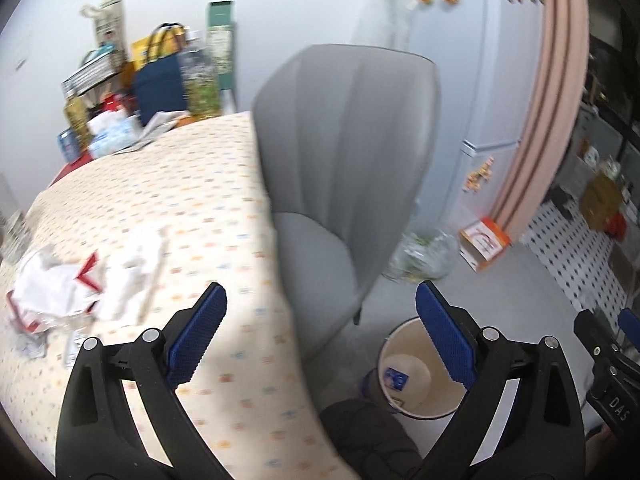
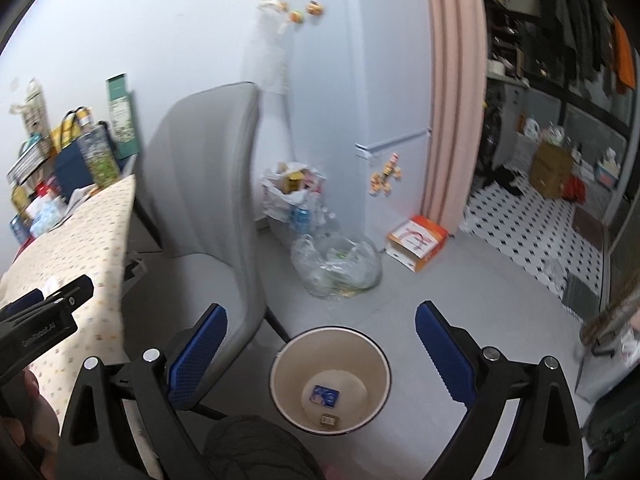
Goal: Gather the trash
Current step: 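Return both tools to the table toward the remaining trash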
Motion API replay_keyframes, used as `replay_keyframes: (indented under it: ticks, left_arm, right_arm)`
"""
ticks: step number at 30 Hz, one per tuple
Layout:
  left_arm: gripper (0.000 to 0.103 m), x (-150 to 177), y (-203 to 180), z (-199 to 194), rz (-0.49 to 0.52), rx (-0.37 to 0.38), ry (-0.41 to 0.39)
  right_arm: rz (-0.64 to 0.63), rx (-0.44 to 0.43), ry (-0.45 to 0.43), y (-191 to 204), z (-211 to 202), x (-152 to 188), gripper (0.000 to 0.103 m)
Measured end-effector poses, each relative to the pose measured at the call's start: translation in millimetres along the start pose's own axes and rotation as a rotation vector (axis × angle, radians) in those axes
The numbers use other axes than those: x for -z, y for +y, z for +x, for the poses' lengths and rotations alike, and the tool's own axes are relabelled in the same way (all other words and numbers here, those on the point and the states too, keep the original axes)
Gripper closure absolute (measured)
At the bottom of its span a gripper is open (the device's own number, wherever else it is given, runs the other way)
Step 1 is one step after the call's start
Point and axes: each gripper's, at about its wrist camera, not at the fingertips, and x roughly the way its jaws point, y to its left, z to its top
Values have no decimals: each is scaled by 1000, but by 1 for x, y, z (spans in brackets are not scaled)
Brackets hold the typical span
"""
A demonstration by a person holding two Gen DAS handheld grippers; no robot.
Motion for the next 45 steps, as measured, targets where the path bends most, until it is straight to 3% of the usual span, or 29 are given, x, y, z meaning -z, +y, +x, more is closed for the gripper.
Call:
replay_keyframes:
  ticks: [11,21,35,45]
  left_arm:
    - [9,15,95,-41,-131,-136,-62]
    - [9,43,172,-81,-248,-202,-105]
    - [9,79,243,-113,-360,-273,-125]
    - [9,99,287,-120,-421,-311,-115]
  right_arm:
    - [-150,-81,-65,93,-47,9,8]
    - [-253,-179,-92,166,-84,24,8]
    - [-346,-268,-94,229,-114,45,8]
    - [-409,-330,-66,269,-116,62,15]
